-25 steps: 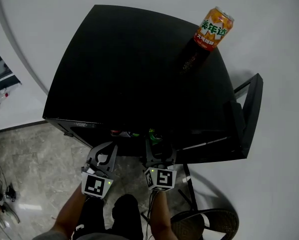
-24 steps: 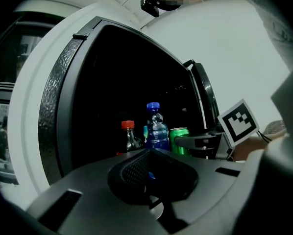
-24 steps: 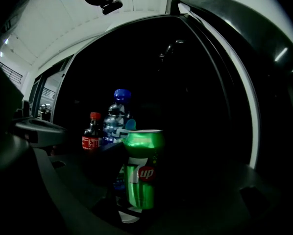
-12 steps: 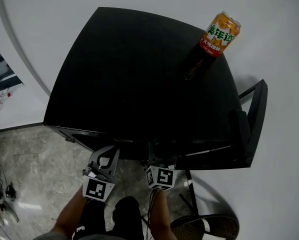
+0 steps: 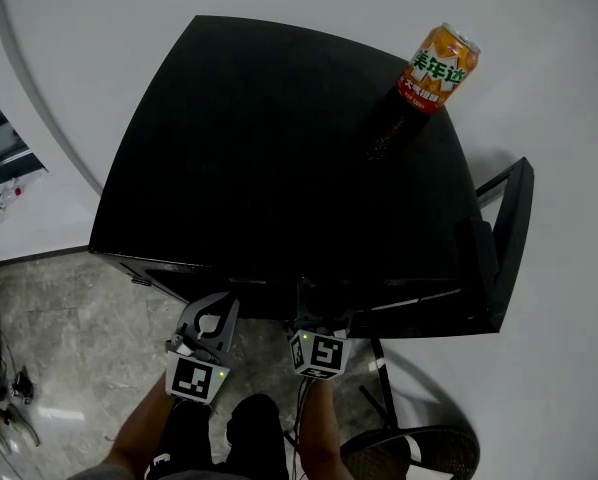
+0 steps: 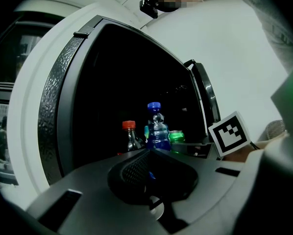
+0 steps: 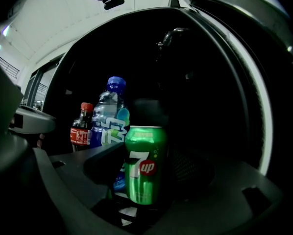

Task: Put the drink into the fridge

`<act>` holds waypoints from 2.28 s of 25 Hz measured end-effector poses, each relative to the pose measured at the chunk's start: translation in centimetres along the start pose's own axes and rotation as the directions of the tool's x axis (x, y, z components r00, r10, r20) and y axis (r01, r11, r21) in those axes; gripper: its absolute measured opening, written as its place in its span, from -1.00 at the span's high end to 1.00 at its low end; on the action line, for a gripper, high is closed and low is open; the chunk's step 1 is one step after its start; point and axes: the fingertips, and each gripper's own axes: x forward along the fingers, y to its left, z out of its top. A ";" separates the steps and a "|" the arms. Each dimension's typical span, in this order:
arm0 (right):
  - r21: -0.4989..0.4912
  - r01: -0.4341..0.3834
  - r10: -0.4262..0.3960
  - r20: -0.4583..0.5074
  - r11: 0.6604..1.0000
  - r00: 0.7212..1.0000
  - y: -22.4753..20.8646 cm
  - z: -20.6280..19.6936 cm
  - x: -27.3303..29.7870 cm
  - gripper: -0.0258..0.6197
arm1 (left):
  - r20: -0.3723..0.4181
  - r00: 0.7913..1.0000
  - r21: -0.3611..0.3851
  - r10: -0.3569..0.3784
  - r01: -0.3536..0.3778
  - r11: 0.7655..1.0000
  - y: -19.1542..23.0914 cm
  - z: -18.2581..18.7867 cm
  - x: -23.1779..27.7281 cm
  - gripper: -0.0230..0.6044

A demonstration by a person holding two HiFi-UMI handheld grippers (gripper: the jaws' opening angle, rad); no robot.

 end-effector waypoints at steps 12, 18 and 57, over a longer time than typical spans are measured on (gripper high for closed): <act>-0.003 -0.035 0.035 -0.001 0.999 0.999 1.9 3.7 -3.0 0.00 | 0.008 1.000 -0.030 -0.004 0.005 1.000 -0.2 3.0 -1.3 0.91; 0.003 -0.048 0.048 0.000 0.999 0.999 2.8 8.0 -5.1 0.00 | 0.012 1.000 -0.034 -0.016 0.016 0.999 -0.4 7.2 -2.8 0.91; 0.059 -0.062 0.064 -0.024 0.996 0.998 5.2 32.3 -17.2 0.50 | 0.006 0.998 -0.045 -0.056 0.056 0.997 -0.4 28.9 -11.6 0.91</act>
